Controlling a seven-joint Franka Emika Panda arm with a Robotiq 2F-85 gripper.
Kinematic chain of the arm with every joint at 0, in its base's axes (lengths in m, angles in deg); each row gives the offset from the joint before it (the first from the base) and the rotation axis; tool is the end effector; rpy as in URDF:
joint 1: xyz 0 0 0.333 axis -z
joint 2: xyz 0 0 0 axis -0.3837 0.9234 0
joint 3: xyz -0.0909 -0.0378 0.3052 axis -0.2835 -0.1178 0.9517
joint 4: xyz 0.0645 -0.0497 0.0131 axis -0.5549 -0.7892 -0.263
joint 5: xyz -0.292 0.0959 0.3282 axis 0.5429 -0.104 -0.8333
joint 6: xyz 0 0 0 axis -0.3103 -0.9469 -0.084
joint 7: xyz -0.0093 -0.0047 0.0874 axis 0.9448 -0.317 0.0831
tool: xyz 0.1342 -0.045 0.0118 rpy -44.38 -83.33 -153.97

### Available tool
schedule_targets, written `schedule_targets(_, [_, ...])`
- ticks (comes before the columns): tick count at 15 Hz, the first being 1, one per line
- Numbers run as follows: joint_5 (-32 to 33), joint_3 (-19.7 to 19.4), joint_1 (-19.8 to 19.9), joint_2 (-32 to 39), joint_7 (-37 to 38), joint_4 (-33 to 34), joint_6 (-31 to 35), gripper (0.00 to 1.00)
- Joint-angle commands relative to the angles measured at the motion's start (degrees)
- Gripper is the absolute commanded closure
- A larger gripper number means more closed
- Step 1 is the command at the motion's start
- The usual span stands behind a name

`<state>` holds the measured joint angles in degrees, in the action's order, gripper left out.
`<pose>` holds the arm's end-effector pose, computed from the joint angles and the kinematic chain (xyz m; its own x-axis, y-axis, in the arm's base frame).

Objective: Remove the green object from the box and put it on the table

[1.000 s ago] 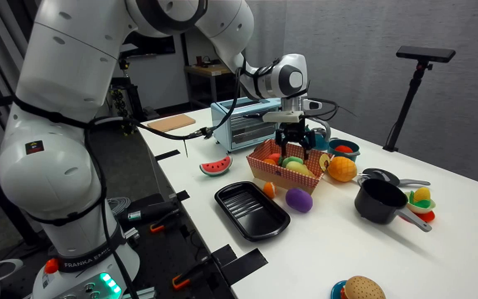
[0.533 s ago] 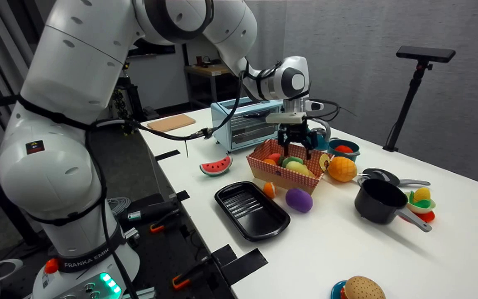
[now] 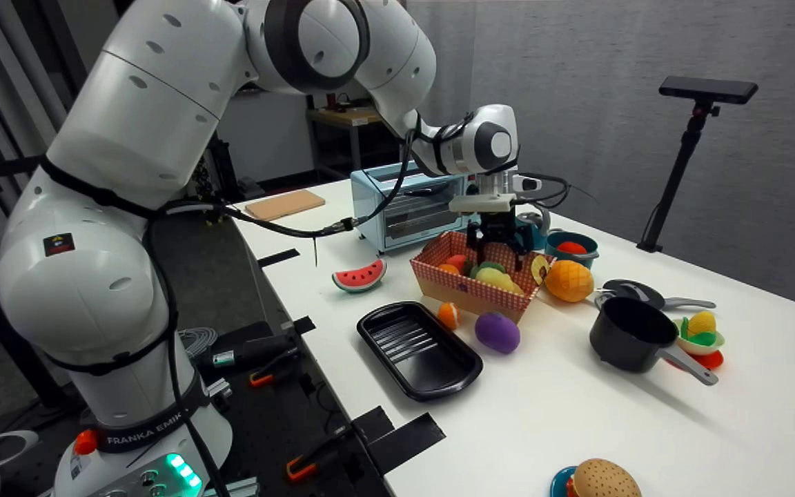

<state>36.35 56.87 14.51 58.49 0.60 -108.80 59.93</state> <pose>0.7382 0.0581 0.1630 0.9580 0.2487 -0.1427 0.2779 -0.9281 0.2479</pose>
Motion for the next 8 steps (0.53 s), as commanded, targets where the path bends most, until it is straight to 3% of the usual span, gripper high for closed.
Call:
schedule_targets(1, [1.2, -0.1, -0.5, 2.9, -0.9, 4.5, -2.4, 0.0])
schedule_targets(8, [0.4, -0.1, -0.1, 4.5, -0.5, 7.0, -3.8, 0.0])
